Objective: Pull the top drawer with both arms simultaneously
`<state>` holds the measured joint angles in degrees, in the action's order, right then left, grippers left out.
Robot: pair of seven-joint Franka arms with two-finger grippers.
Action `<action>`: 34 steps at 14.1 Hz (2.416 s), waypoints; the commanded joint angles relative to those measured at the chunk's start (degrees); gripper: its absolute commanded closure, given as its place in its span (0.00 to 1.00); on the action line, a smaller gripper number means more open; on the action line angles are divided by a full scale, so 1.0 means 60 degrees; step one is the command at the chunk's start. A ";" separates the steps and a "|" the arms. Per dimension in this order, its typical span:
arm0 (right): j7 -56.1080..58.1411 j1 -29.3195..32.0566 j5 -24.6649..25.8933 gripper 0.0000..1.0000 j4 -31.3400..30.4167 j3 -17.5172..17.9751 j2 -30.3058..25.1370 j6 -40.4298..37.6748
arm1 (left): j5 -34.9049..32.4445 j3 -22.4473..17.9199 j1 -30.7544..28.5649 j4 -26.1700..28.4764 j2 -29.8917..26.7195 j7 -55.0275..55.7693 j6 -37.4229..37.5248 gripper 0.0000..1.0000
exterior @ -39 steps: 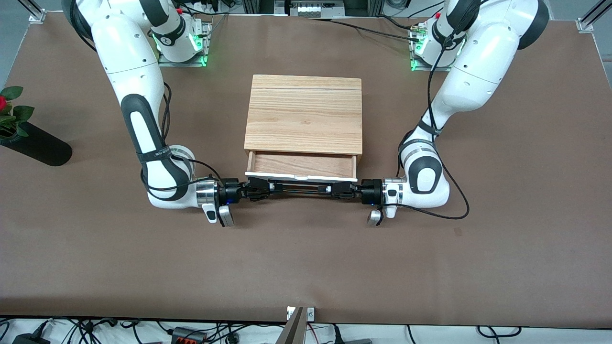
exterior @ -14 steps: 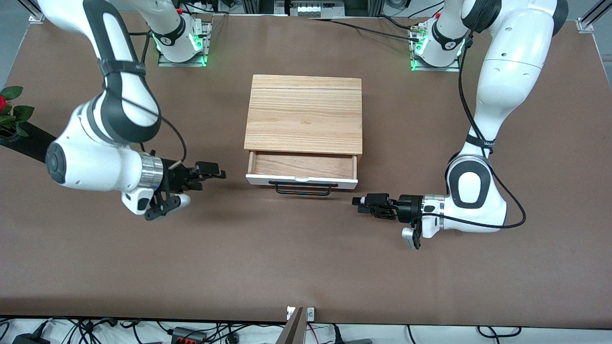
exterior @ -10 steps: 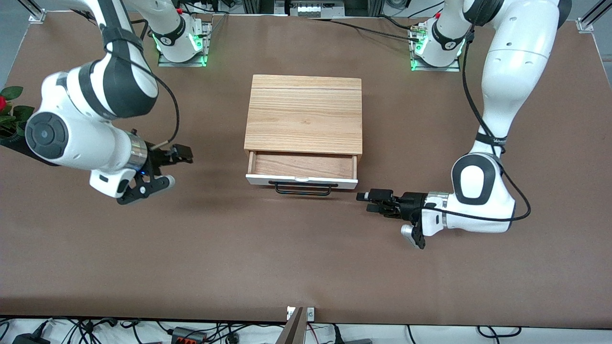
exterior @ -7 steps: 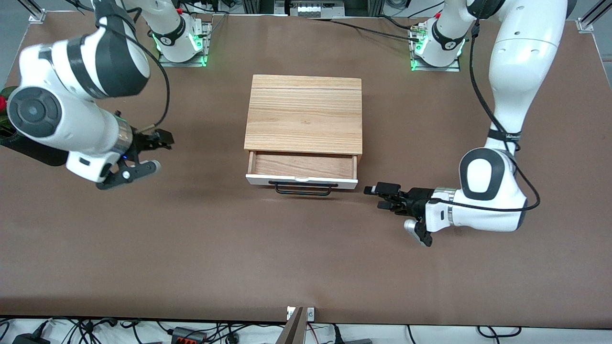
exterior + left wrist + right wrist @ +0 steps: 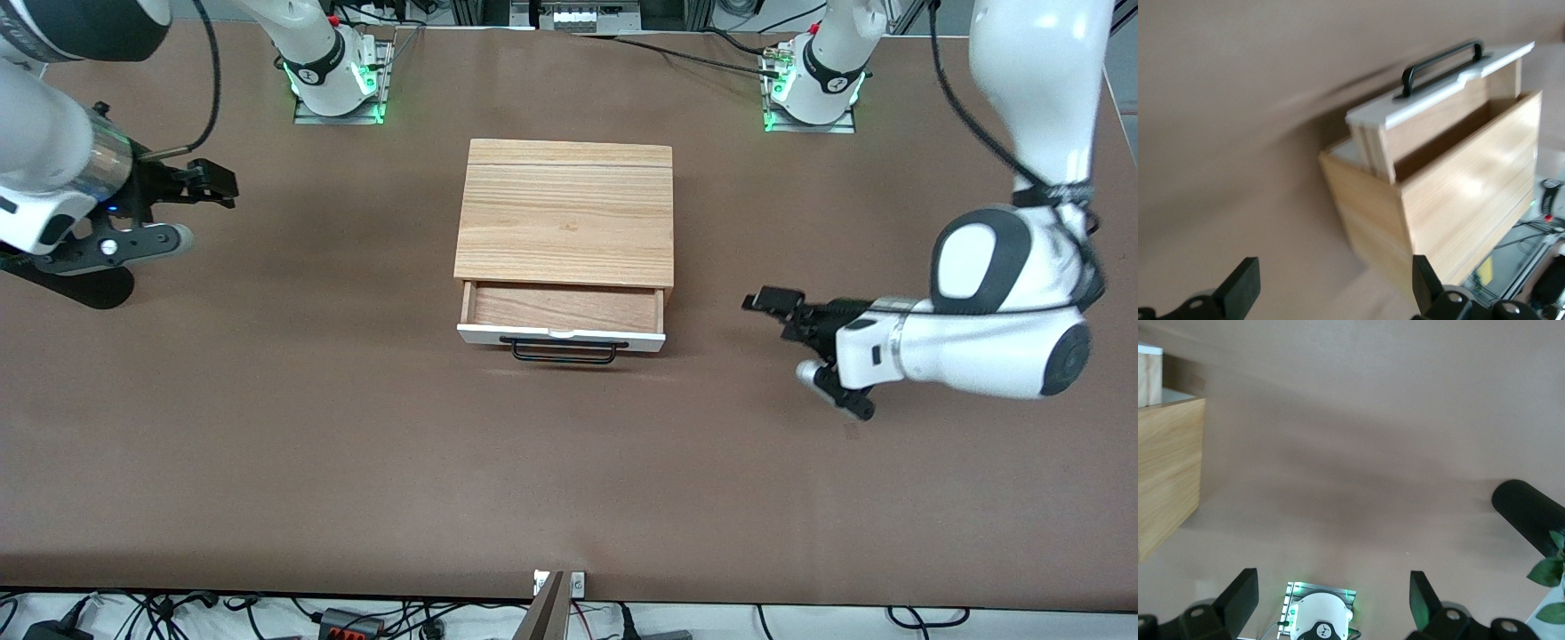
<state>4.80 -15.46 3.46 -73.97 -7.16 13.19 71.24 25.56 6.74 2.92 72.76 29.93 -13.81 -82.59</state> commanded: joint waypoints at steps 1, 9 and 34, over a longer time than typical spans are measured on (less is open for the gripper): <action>-0.0067 0.0159 -0.0065 0.00 0.0214 -0.0051 0.0161 -0.0097 | -0.1164 -0.0039 -0.0164 0.0207 -0.1104 0.0645 0.1134 0.00; -0.0155 0.2086 -0.0226 0.00 -0.4030 0.1306 -0.2386 0.3079 | -0.3803 -0.0024 -0.0399 0.0163 -0.2455 0.0748 0.2588 0.00; -0.1020 0.3045 -0.0841 0.00 -0.3478 0.1443 -0.2329 0.3023 | -0.3732 0.0869 -0.0472 0.6037 -0.6879 0.6403 -0.1338 0.00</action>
<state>-1.22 2.05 -0.83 -95.24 1.02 -0.57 89.64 2.96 10.63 0.40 108.31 -9.96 20.98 -91.12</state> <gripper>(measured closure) 0.000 0.000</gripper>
